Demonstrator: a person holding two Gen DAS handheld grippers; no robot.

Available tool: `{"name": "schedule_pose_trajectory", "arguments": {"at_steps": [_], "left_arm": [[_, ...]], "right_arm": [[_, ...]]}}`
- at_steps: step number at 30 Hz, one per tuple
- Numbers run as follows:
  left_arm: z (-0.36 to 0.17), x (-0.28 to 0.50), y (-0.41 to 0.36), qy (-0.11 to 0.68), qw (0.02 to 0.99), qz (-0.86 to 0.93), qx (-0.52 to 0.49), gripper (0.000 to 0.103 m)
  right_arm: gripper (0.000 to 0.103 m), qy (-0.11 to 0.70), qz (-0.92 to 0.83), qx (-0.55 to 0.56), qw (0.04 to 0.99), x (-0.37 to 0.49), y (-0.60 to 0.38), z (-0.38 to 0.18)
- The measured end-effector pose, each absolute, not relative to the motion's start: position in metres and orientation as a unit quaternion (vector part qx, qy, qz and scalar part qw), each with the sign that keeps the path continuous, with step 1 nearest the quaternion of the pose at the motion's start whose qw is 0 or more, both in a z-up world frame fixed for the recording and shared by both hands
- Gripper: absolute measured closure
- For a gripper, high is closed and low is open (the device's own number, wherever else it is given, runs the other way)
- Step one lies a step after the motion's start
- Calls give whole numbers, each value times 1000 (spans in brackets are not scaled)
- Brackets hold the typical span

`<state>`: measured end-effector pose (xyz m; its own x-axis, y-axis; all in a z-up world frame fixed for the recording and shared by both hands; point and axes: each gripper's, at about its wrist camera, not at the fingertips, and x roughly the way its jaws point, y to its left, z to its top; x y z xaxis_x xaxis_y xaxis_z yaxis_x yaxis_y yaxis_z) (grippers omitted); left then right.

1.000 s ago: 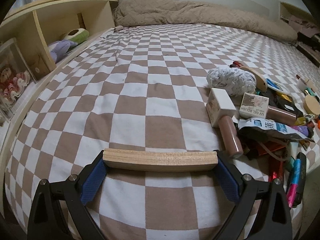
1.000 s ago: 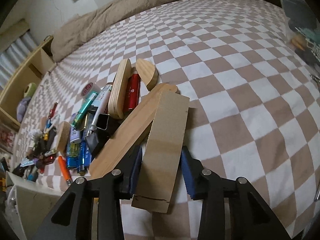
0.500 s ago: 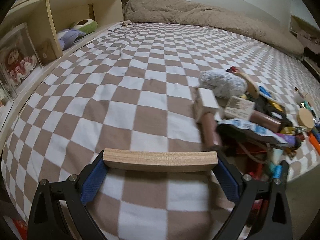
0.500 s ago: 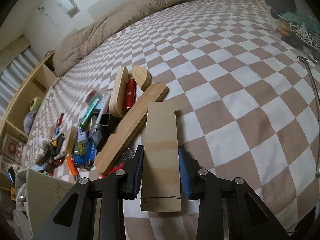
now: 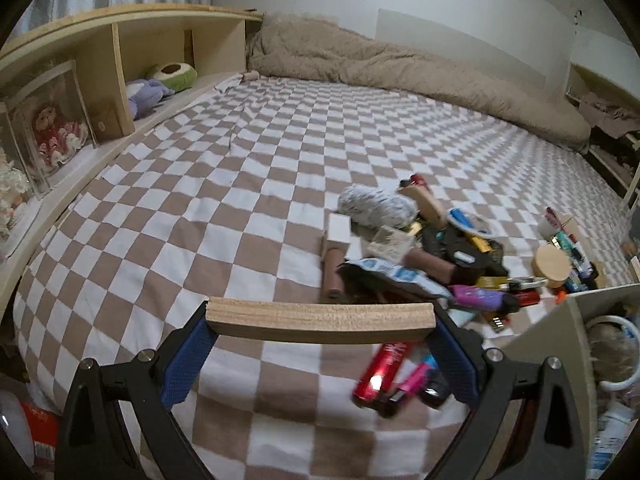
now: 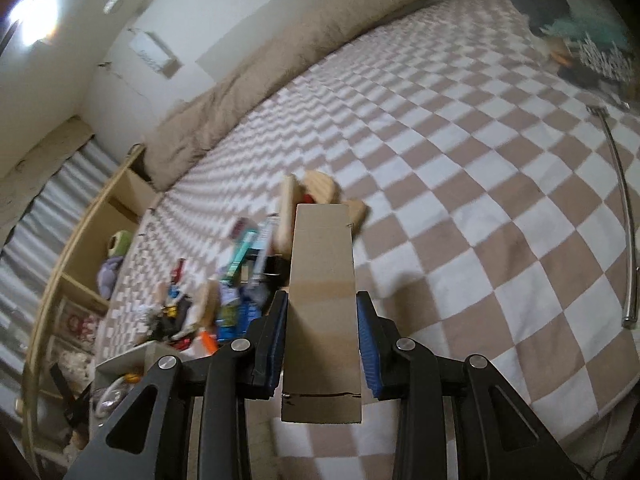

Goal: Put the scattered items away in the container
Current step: 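Lift and carry the wooden stick and plank over the white box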

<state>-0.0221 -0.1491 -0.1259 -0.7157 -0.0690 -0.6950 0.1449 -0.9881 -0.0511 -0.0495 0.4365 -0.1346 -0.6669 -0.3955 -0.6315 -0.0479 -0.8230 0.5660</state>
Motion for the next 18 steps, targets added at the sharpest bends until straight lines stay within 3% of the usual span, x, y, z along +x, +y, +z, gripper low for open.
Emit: {"name": "schedule_pose_trajectory", "arguments": {"at_steps": [18], "left_arm": [[-56, 31, -90, 37, -31, -957, 287, 4]], "right_arm": [[70, -147, -879, 372, 260, -19, 340, -45]]}}
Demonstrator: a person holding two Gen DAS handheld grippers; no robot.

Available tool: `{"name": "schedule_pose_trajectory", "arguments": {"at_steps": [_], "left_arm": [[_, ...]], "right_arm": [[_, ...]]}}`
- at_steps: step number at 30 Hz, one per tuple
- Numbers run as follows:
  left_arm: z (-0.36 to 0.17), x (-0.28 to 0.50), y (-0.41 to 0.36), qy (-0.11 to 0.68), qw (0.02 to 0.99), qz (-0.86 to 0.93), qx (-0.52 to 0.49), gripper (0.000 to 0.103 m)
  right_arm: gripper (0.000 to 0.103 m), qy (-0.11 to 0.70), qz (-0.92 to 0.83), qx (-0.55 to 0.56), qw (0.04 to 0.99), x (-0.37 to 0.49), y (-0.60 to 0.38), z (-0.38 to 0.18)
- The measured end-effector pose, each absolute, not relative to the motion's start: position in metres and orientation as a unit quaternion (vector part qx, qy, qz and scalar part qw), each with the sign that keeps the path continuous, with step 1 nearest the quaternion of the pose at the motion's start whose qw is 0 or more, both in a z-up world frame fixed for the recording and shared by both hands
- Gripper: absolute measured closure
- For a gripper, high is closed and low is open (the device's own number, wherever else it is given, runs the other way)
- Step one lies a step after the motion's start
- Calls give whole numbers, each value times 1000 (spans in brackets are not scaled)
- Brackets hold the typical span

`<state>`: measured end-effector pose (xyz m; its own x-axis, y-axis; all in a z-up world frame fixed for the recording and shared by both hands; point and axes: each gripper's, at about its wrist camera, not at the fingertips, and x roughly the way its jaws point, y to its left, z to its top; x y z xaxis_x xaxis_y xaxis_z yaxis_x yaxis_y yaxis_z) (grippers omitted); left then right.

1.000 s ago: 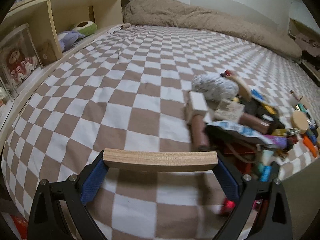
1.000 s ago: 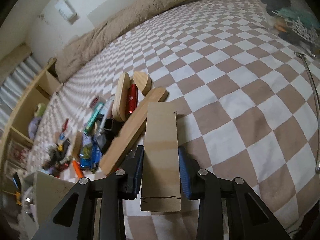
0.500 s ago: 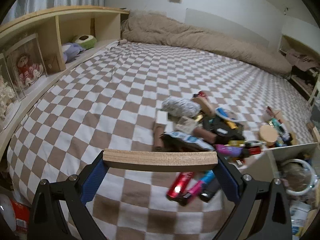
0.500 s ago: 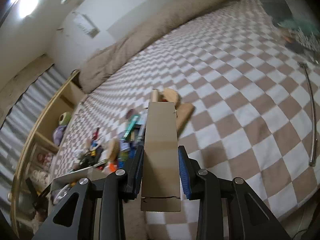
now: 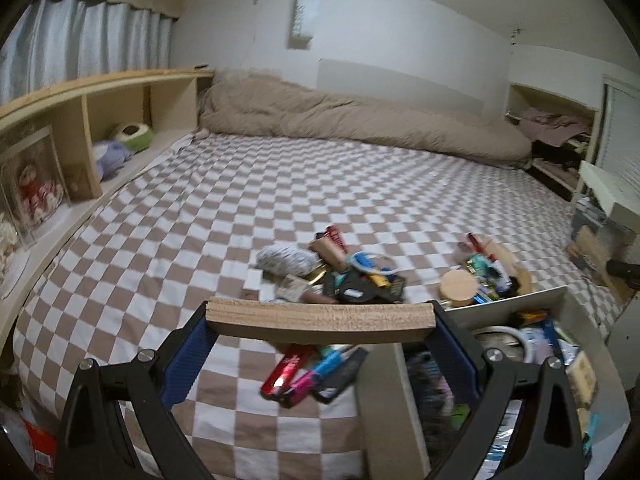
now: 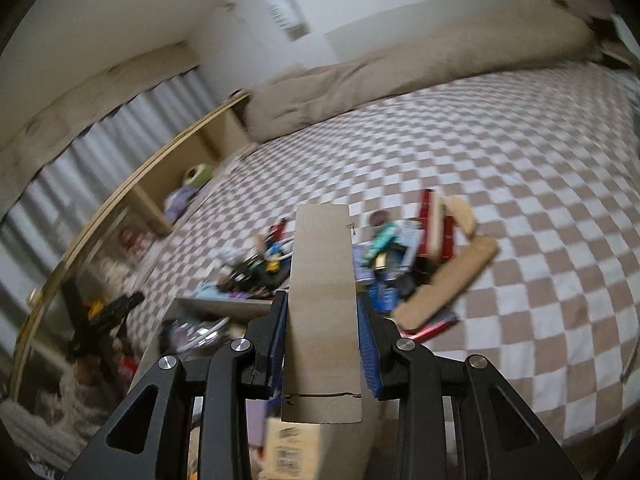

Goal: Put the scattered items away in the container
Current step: 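Lift and carry the wooden stick and plank over the white box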

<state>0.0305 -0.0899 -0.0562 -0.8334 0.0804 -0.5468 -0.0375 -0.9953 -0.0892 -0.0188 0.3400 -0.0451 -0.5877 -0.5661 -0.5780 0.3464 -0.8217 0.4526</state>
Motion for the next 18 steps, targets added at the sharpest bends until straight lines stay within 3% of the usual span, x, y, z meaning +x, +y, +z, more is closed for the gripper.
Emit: {"name": "schedule_pose_trajectory", "arguments": {"at_steps": [18], "left_arm": [[-48, 70, -23, -7, 144, 937, -319, 4]], "right_arm": [[70, -58, -810, 449, 374, 13, 269, -62]]}}
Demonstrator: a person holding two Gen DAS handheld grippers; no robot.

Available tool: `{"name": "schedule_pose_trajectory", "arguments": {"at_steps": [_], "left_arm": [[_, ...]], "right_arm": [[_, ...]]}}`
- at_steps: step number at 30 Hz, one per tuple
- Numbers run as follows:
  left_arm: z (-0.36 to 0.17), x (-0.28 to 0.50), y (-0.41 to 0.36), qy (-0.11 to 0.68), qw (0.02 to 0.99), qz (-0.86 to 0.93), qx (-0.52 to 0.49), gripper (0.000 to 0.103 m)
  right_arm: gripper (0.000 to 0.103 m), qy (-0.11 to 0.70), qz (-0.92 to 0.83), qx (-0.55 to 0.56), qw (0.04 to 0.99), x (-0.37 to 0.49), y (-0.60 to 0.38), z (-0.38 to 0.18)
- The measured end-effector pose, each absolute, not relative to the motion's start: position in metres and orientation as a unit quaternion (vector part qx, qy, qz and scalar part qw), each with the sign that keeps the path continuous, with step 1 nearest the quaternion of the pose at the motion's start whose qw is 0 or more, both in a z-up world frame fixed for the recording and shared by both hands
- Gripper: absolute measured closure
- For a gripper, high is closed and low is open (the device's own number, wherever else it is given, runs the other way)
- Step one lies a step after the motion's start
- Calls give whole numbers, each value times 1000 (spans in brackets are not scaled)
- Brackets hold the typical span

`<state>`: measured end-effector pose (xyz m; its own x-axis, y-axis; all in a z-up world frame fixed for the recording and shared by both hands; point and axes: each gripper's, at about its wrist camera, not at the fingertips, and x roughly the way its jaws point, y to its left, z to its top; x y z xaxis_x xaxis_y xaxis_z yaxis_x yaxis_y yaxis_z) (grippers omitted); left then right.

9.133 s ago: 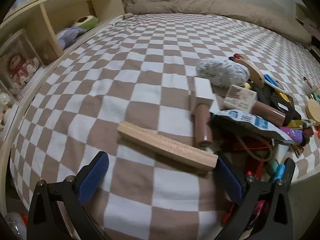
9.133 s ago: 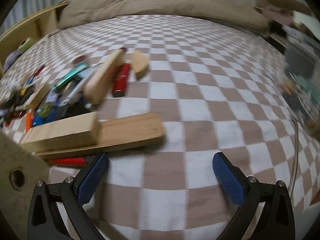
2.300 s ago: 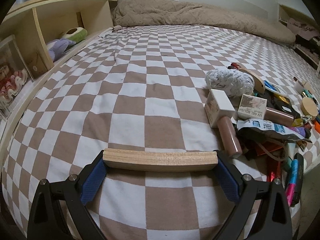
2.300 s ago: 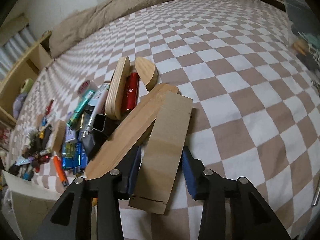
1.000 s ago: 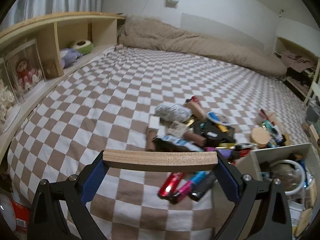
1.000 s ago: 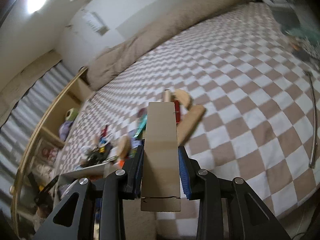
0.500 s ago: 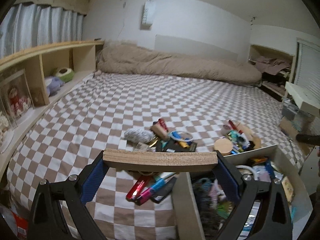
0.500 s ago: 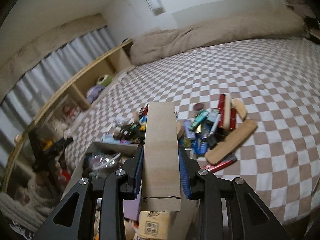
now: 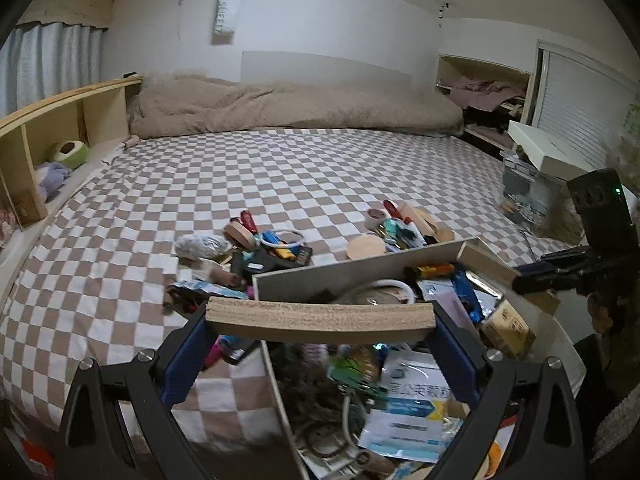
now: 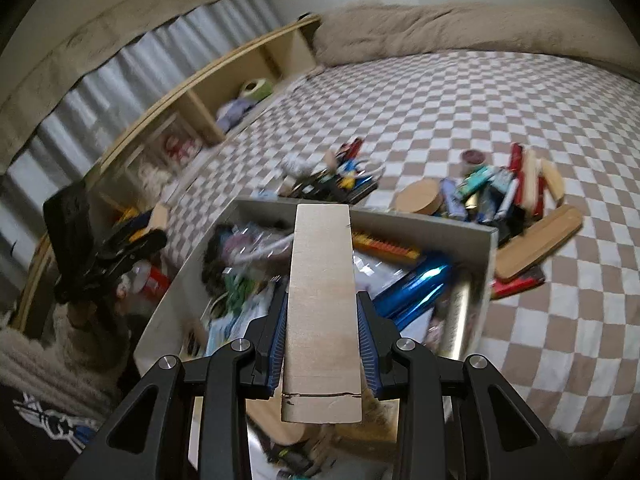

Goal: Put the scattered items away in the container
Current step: 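Lift and carry the wooden stick and plank over the white box, then lower the plank into the box and open the right tool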

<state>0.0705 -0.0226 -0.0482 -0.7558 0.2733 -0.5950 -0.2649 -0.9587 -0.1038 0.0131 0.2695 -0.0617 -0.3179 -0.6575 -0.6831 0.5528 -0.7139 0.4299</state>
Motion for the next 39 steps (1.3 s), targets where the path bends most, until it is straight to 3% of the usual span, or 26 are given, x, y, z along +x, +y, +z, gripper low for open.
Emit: {"name": "schedule_pose_trajectory", "arguments": {"at_steps": [14, 25, 35, 36, 37, 38, 39], "left_arm": [[-56, 67, -23, -19, 138, 928, -346, 4], [-58, 66, -12, -13, 159, 919, -360, 4], [-63, 74, 4, -37, 216, 891, -398, 4], [-64, 75, 6, -38, 221, 887, -403, 4], [-64, 76, 8, -37, 226, 885, -406, 4], [-65, 78, 11, -34, 230, 883, -408, 4], [-66, 79, 14, -30, 233, 881, -411, 4]], "right_arm": [[70, 122, -710, 461, 519, 59, 225, -77], [70, 204, -618, 468, 597, 97, 217, -72], [69, 243, -583, 487, 603, 97, 219, -78], [68, 244, -587, 485, 601, 96, 219, -78], [54, 242, -593, 482, 598, 94, 220, -79], [30, 235, -599, 480, 596, 91, 222, -77], [20, 225, -604, 478, 596, 88, 225, -76]]}}
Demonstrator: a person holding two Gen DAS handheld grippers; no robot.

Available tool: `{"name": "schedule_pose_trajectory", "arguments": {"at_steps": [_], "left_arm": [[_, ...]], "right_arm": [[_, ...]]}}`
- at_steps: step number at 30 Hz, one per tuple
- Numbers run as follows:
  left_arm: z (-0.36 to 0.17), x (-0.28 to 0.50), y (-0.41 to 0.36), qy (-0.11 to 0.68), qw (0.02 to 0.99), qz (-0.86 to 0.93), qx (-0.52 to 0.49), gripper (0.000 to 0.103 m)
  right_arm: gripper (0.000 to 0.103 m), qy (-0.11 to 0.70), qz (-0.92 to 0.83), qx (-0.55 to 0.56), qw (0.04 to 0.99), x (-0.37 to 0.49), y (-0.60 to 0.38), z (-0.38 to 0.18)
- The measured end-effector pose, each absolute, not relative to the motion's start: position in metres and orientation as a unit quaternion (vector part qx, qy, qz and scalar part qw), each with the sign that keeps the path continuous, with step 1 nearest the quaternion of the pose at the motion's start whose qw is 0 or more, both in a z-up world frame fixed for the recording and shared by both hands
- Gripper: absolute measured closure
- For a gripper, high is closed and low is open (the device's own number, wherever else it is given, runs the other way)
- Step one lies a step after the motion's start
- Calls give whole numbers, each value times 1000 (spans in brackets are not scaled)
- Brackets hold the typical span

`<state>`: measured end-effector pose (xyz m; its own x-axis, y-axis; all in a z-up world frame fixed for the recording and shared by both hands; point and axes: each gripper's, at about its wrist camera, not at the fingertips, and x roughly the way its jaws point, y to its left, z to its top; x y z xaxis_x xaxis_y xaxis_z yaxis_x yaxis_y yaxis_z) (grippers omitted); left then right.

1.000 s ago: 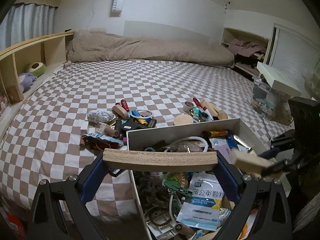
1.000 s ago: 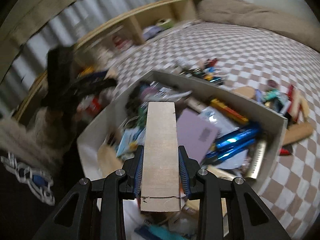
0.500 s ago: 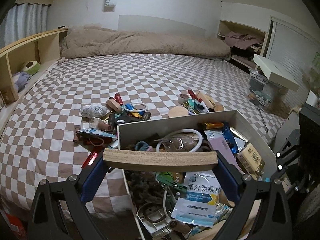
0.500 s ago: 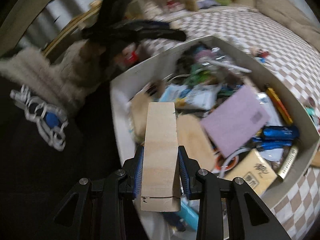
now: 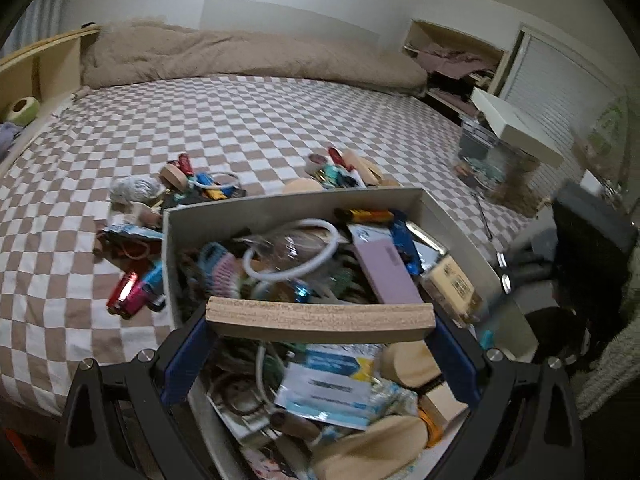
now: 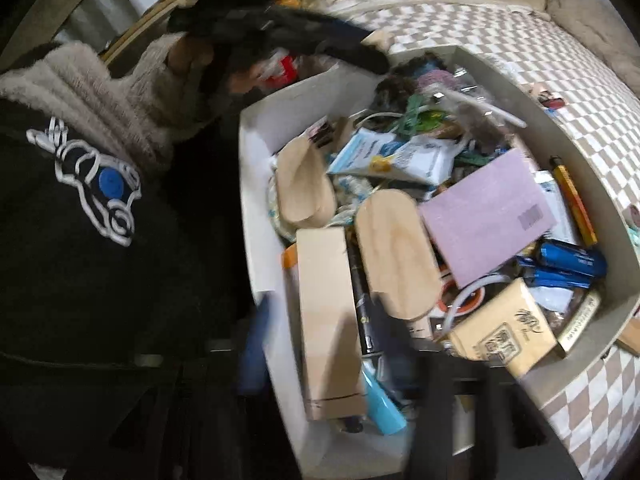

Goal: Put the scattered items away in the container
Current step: 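Lower the plank into the box and open the right tool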

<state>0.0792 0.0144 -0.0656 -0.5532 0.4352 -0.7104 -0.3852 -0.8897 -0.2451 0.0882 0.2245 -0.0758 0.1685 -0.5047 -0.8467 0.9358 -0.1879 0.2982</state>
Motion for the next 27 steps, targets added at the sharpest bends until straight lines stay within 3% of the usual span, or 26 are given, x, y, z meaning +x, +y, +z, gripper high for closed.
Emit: {"name": "schedule_pose_trajectory", "arguments": {"at_steps": [1, 11, 24, 27], "left_arm": [[-67, 80, 18, -27, 235, 879, -415, 4], [-84, 75, 38, -36, 246, 845, -475, 4], [-87, 69, 80, 154, 281, 820, -474, 4], [-84, 66, 81, 166, 283, 823, -463, 3]], "right_arm": [[14, 211, -608, 477, 598, 85, 227, -74], [14, 160, -662, 465, 565, 65, 233, -76], [14, 145, -679, 476, 539, 62, 235, -87], [14, 139, -683, 476, 537, 60, 237, -88]]}}
